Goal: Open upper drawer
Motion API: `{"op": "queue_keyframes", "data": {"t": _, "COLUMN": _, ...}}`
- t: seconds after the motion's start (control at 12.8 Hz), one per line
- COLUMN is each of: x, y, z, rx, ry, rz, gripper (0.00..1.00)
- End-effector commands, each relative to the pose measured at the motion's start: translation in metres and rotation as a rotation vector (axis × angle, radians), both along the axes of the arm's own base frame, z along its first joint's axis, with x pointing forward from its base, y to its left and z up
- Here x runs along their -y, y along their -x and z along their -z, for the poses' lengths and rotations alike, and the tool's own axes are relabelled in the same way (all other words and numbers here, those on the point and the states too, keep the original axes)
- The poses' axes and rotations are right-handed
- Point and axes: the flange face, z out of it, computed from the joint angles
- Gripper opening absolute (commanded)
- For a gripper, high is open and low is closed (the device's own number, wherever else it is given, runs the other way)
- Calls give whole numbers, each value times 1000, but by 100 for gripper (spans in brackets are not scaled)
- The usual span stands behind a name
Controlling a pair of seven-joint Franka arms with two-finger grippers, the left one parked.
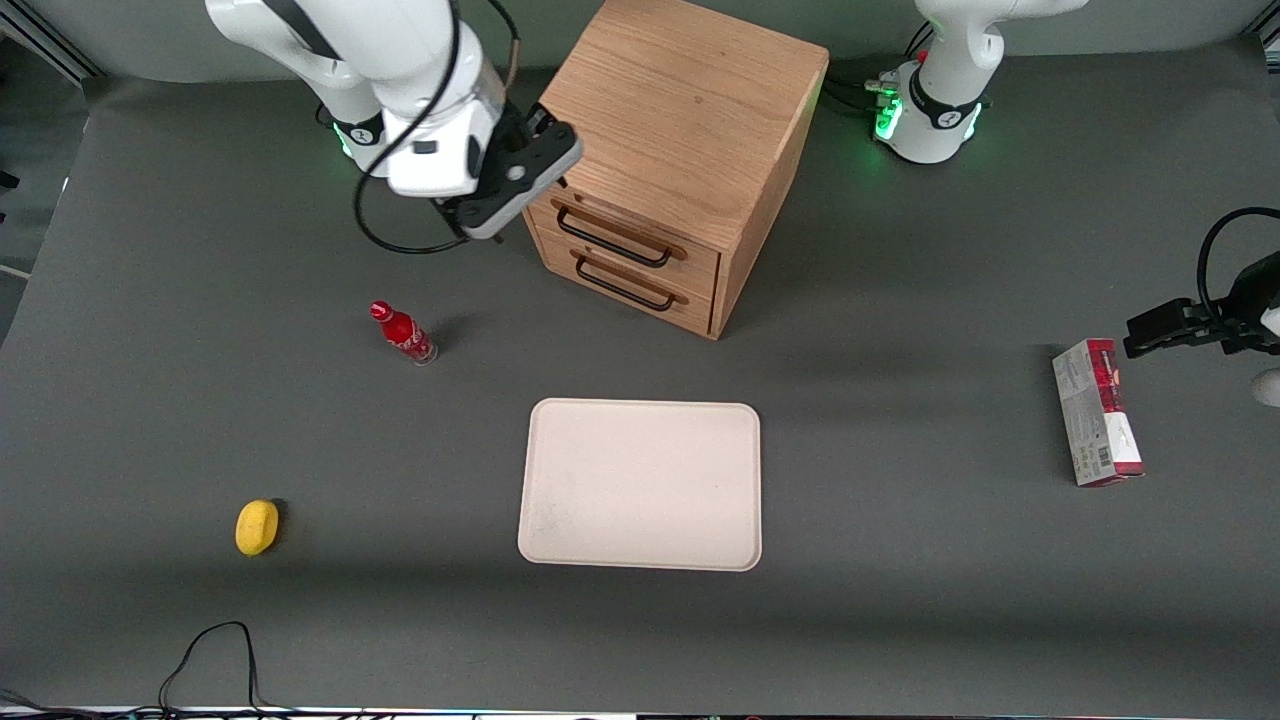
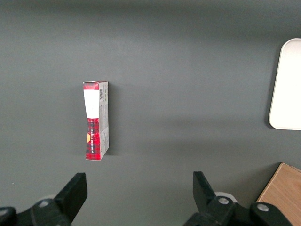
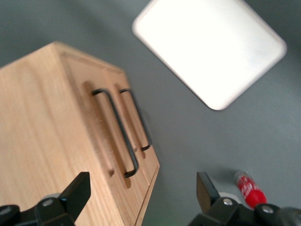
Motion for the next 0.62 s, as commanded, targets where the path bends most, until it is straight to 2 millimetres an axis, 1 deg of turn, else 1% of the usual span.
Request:
{"op": "queue_keyframes", "data": {"t": 0.0, "x": -11, "y": -13, "z": 43, "rx": -143, "ry": -80, "rz": -156, "gripper": 100}}
{"op": "queue_keyframes", "data": {"t": 0.16, "x": -20, "y": -13, "z": 77, "rx": -195, "ry": -76, "rz": -198, "gripper": 100}}
{"op": "queue_keyframes", "data": {"t": 0.23, "x": -23, "y": -19, "z": 95, "rx": -221, "ry": -79, "rz": -199, "gripper": 100}}
{"op": "queue_keyframes", "data": {"t": 0.39, "x": -26, "y": -31, "z": 122, "rx": -228, "ry": -102, "rz": -208, "gripper": 100}}
{"op": "queue_keyframes", "data": {"t": 0.55, "x": -31, "y": -33, "z": 149, "rx": -199, "ry": -89, "rz": -212, "gripper": 100}}
